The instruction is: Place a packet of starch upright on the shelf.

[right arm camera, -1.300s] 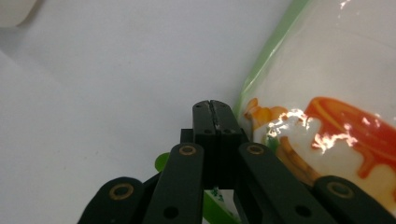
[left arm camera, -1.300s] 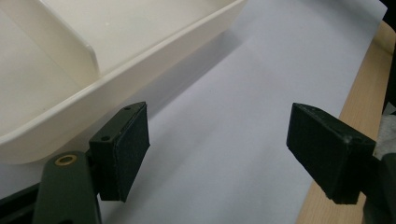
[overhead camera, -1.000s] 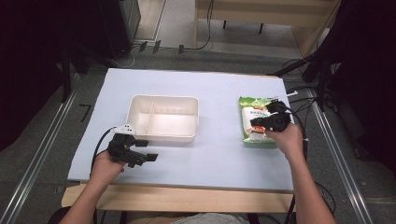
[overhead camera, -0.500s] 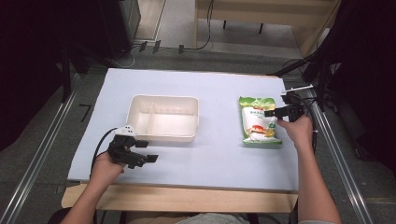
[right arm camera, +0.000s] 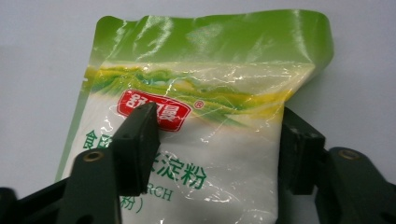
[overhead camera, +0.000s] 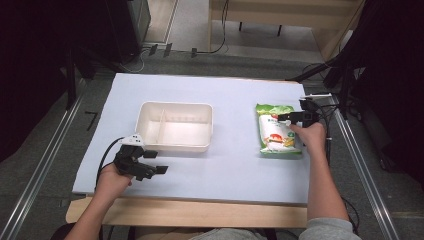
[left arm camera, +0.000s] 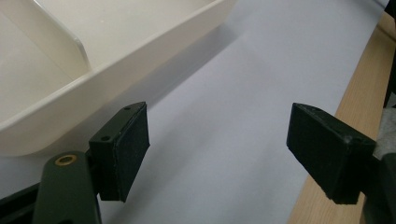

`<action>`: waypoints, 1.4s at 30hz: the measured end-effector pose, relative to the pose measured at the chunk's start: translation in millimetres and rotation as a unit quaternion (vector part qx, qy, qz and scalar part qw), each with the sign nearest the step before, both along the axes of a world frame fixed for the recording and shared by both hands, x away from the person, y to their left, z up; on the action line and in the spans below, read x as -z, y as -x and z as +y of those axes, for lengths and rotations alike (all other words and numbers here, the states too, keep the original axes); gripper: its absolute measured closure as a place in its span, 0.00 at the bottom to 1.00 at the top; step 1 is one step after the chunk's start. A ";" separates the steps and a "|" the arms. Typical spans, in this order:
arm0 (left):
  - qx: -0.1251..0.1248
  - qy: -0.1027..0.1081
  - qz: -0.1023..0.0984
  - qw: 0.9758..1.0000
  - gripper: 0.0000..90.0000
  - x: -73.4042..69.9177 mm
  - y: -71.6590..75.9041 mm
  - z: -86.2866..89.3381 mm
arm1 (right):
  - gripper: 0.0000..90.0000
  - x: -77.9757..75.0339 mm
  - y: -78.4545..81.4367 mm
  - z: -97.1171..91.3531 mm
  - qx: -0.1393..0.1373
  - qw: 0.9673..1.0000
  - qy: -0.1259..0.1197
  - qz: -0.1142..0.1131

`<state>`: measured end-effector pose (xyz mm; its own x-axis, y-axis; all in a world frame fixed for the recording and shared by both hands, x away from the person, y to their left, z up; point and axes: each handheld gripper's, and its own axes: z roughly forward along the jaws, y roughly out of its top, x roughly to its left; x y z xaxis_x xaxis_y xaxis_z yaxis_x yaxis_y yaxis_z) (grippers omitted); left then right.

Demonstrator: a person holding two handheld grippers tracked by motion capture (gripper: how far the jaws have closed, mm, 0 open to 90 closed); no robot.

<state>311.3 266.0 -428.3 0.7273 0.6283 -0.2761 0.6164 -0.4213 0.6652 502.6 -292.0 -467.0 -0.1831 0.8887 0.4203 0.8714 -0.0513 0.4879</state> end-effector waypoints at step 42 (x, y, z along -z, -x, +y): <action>0.013 0.013 -0.006 1.000 0.24 -5.4 -3.4 -2.9 | 0.97 -102.9 54.9 47.0 -0.086 0.992 0.028 -0.092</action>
<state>314.7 263.1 -422.9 0.7464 0.6025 -0.2827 0.5972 -0.4189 0.6840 447.7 -245.0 -364.1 -0.4024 0.8587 0.3175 0.7614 0.1214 0.6368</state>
